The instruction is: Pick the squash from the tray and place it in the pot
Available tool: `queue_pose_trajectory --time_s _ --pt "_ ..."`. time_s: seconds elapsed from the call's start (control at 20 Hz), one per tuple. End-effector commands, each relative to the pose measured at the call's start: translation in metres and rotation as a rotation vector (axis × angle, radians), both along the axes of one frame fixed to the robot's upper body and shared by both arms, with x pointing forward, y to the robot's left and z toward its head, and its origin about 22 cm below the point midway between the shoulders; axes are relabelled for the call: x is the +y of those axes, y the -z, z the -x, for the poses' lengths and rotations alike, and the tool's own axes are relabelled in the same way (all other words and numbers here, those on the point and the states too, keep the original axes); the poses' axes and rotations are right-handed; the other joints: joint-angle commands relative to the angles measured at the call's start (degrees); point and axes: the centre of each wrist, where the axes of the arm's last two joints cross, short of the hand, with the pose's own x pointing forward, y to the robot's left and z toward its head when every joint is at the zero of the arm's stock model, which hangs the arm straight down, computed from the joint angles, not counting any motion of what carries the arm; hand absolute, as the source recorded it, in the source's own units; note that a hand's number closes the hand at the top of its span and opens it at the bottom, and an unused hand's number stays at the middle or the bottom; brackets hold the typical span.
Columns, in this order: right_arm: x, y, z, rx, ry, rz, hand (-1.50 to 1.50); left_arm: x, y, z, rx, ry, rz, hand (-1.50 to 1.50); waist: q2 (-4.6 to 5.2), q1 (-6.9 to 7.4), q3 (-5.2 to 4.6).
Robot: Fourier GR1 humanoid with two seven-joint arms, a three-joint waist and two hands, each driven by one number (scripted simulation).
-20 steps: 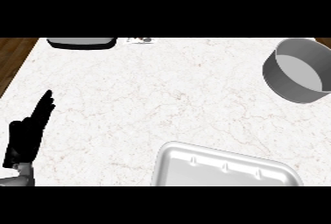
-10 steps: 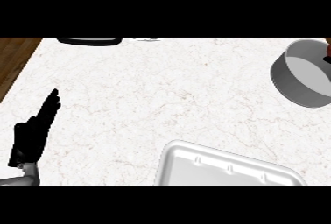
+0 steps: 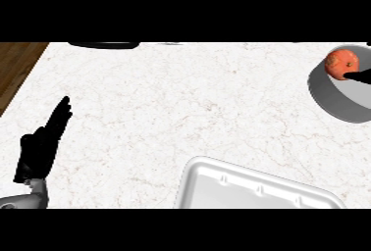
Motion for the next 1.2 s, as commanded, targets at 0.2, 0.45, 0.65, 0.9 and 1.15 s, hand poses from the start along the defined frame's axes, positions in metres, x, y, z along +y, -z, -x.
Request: queue_pose_trajectory --time_s 0.2,0.45,0.65,0.9,1.15 --pt "0.014 0.018 -0.006 0.012 -0.054 -0.124 -1.50 0.007 0.011 0.003 0.015 -0.009 -0.016 0.00 0.17 -0.04 0.01" --pt "0.000 -0.009 -0.005 -0.215 -0.132 -0.439 -1.50 0.000 0.000 -0.007 0.003 -0.022 0.003 0.00 0.05 -1.04 0.18" --pt "-0.017 -0.019 0.004 -0.200 -0.123 -0.604 -1.50 0.013 0.003 0.005 -0.004 -0.027 -0.005 0.00 -0.42 -0.96 0.01" --pt "-0.052 -0.019 0.028 -0.112 -0.143 -0.685 -1.50 0.002 -0.002 0.004 0.001 -0.020 -0.002 0.00 -0.60 -1.59 0.03" --pt "-0.092 -0.022 0.064 -0.085 -0.161 -0.729 -1.50 0.013 -0.004 0.004 0.015 -0.026 0.002 0.00 -0.21 -1.69 0.19"
